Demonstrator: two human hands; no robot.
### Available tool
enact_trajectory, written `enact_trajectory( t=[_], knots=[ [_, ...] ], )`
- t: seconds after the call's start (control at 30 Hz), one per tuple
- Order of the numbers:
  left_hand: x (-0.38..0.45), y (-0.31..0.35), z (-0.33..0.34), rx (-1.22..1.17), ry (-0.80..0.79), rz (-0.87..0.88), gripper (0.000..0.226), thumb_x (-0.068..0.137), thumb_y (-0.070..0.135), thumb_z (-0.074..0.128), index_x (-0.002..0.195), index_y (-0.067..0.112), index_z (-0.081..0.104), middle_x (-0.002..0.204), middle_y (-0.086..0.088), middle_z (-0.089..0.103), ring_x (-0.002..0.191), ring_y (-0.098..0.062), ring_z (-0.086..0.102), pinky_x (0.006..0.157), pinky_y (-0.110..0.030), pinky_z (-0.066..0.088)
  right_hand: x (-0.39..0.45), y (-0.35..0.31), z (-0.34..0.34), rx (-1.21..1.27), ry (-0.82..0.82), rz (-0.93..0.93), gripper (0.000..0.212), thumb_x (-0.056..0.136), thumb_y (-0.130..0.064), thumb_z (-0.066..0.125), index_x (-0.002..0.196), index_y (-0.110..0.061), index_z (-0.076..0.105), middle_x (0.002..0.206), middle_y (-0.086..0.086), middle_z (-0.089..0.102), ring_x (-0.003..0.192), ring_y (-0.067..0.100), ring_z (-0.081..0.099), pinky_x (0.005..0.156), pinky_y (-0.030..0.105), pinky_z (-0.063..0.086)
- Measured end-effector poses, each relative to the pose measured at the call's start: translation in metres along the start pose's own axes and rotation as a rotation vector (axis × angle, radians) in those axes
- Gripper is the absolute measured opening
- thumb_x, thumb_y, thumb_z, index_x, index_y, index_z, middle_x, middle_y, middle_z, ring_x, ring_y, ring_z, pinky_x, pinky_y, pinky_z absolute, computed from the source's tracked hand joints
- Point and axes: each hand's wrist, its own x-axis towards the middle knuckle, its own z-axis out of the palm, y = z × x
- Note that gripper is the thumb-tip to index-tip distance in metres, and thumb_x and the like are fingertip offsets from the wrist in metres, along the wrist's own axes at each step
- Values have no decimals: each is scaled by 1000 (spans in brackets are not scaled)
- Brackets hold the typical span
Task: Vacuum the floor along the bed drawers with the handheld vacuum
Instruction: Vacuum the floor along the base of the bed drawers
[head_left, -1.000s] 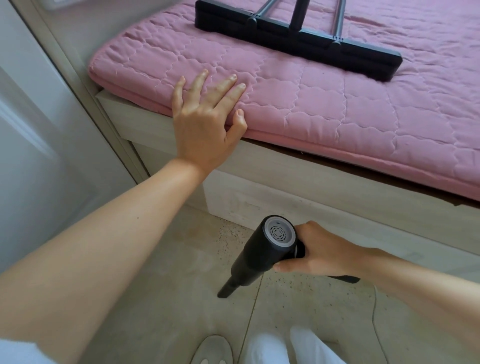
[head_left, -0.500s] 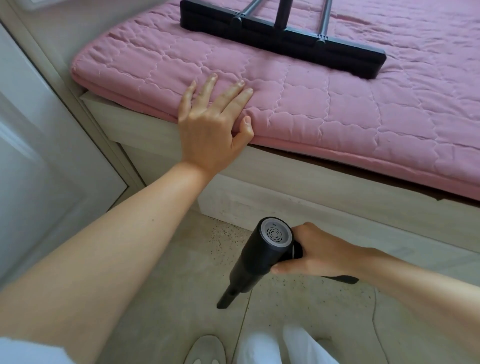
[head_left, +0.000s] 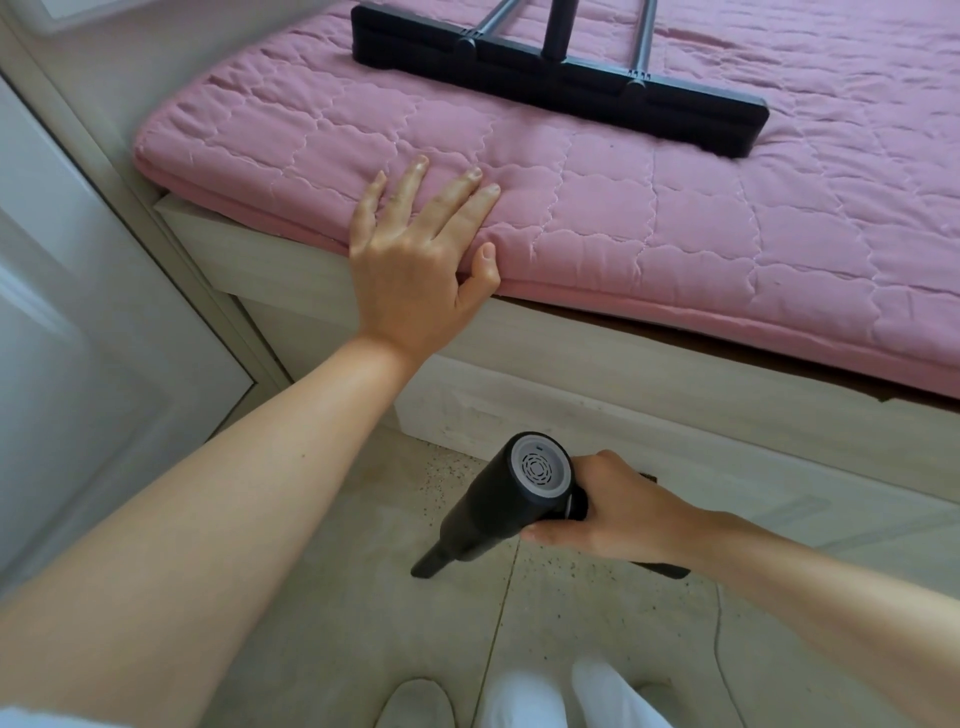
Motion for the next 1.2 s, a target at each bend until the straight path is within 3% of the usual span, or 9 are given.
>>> enact_trajectory(
  t=[0.23,0.4,0.73,0.9,1.0,1.2],
  knots=[
    [-1,-1,1,12,10,12,44,97,35,44,129,21,71,134,1,66,129,-34,58,109,-55,40,7,-2,4,-14,132,4,42,79,-43,73,116,-33,57,88,-28,60,88,-6,60,77,13,48],
    [-1,-2,1,30,16,28,44,98,36,42,129,21,70,137,-3,65,128,-35,58,107,-56,42,6,-5,1,-19,116,-5,33,77,-39,75,100,-46,52,85,-27,63,86,-7,61,73,13,50],
    [-1,-2,3,33,19,28,43,97,35,44,129,21,71,134,-3,66,127,-35,59,107,-56,42,11,-4,4,-69,159,-25,47,79,-42,73,121,-28,56,86,-32,55,81,-10,56,72,5,43],
    [-1,-3,3,35,22,27,44,98,37,43,129,21,70,134,-2,66,127,-35,59,107,-55,42,15,-7,9,-83,156,-37,46,80,-42,72,121,-28,56,88,-30,57,84,-5,58,76,10,45],
    [-2,-3,3,34,32,27,43,97,36,44,128,21,71,134,-2,67,126,-35,60,107,-55,42,18,-7,13,-111,176,-43,53,80,-45,71,127,-27,52,98,-21,61,89,-1,57,79,14,47],
    [-1,-2,4,34,42,18,43,96,37,46,127,21,72,132,-2,68,125,-35,60,107,-55,42,15,-6,7,-127,197,-10,51,80,-46,70,124,-27,54,93,-20,61,87,2,61,78,19,51]
  ],
)
